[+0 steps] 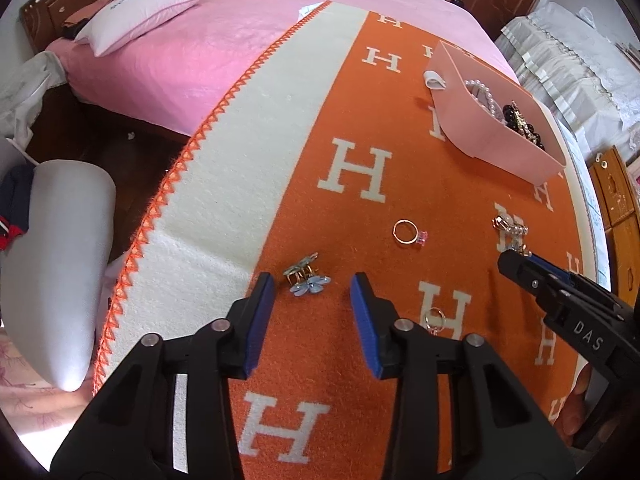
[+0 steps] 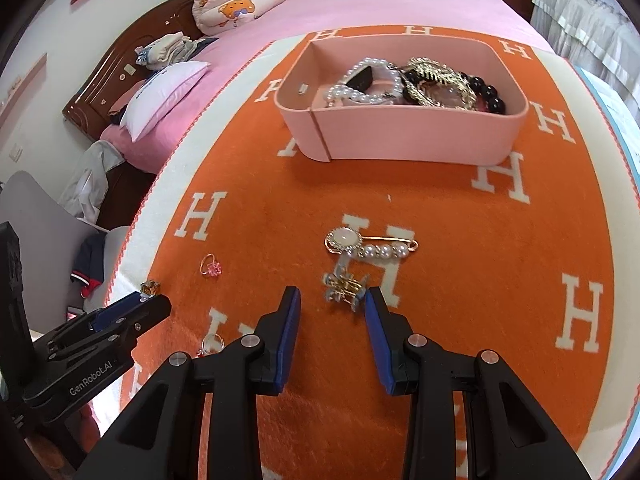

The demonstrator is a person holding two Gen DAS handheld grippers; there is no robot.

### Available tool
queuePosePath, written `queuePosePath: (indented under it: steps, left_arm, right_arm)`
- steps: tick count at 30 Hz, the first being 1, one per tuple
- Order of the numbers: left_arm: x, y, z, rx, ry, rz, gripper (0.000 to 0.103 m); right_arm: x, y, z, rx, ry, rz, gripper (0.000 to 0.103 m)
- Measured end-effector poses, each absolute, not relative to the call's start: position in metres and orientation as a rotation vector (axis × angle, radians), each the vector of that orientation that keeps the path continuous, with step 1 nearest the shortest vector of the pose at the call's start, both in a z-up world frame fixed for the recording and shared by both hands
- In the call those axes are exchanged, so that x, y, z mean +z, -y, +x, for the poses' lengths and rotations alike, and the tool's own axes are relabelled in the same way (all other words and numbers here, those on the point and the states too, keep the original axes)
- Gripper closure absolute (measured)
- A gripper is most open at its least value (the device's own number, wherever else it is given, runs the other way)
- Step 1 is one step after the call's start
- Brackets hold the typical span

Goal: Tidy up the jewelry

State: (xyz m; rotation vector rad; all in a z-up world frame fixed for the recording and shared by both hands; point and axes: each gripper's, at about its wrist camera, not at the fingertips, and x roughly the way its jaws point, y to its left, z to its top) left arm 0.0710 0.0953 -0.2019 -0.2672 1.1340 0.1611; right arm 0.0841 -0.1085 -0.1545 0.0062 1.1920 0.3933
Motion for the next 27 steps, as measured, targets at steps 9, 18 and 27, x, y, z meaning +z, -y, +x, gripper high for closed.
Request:
queuePosePath:
  steps: [9, 18, 27]
  left_arm:
    - [-0.202, -0.098, 0.075, 0.209, -1.138, -0.291, 0.083]
    - [-0.201, -0.094, 0.077, 0.189, -1.159, -0.268, 0.083]
    - [-0.191, -0.096, 0.077, 0.156, -1.153, -0.263, 0.083]
  right_arm:
    - [-0.155, 0.101, 0.084, 0.375, -1.146, -0.086, 0.084]
    - [-0.154, 0.101, 0.082, 0.373, -1.141, -0.103, 0.085]
    - [-0.147, 0.097, 0.078, 0.384, -1.144, -0.085, 0.085]
